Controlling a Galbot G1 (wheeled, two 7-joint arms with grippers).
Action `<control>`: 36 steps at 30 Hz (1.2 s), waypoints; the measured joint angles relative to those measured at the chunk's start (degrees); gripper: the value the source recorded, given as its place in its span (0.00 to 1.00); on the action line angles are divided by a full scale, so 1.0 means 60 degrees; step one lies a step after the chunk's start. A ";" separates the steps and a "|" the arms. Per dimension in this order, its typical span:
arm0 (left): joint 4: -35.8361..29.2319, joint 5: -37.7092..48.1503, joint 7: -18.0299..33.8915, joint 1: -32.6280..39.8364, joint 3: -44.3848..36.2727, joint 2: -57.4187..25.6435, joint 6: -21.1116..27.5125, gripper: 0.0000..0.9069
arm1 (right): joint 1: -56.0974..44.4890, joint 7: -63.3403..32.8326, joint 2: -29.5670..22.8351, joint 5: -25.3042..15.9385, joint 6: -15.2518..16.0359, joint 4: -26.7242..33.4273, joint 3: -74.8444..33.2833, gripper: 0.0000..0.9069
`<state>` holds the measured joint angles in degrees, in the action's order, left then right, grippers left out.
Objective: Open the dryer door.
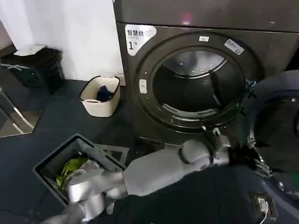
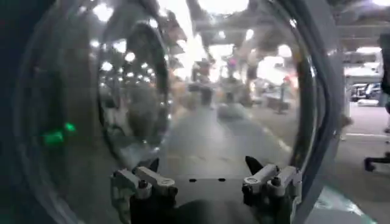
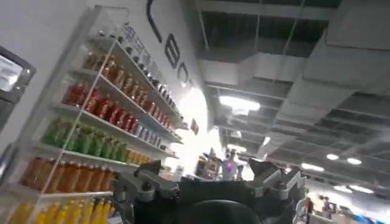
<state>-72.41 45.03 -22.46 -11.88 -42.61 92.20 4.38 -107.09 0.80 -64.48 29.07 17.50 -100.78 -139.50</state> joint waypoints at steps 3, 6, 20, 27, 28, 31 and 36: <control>0.0241 -0.0062 0.0005 0.0031 0.0011 0.0000 -0.0064 1.00 | -0.0001 0.0022 -0.0017 0.0003 -0.0008 -0.0008 -0.0012 1.00; 0.0477 -0.0209 0.0010 0.0024 0.0093 0.0000 -0.0144 1.00 | -0.0021 0.0030 -0.0025 0.0006 -0.0036 0.0000 -0.0025 1.00; 0.0183 -0.0069 -0.0031 -0.0008 0.0383 0.0000 -0.0609 1.00 | 0.0134 0.0056 0.0020 -0.0020 -0.0031 -0.0067 0.0156 1.00; -0.0211 0.0050 0.0393 -0.0159 0.0354 0.0000 -0.0961 1.00 | 0.0230 0.0092 0.0119 -0.0068 0.0001 -0.0098 0.0192 1.00; -0.0285 0.0016 0.0449 -0.0185 0.0345 0.0000 -0.0974 1.00 | 0.0238 0.0098 0.0131 -0.0072 0.0003 -0.0100 0.0194 1.00; -0.0601 -0.0069 0.0531 -0.0267 0.0306 -0.0001 -0.1026 1.00 | 0.0264 0.0111 0.0155 -0.0085 0.0003 -0.0100 0.0195 1.00; -0.1105 -0.0084 0.0574 -0.0416 0.0300 -0.0602 -0.1368 1.00 | 0.0309 0.0139 0.0165 -0.0089 0.0005 -0.0146 0.0273 1.00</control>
<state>-79.04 44.53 -19.01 -14.38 -40.81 88.59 -3.83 -105.23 1.63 -63.49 28.54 17.53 -101.66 -137.86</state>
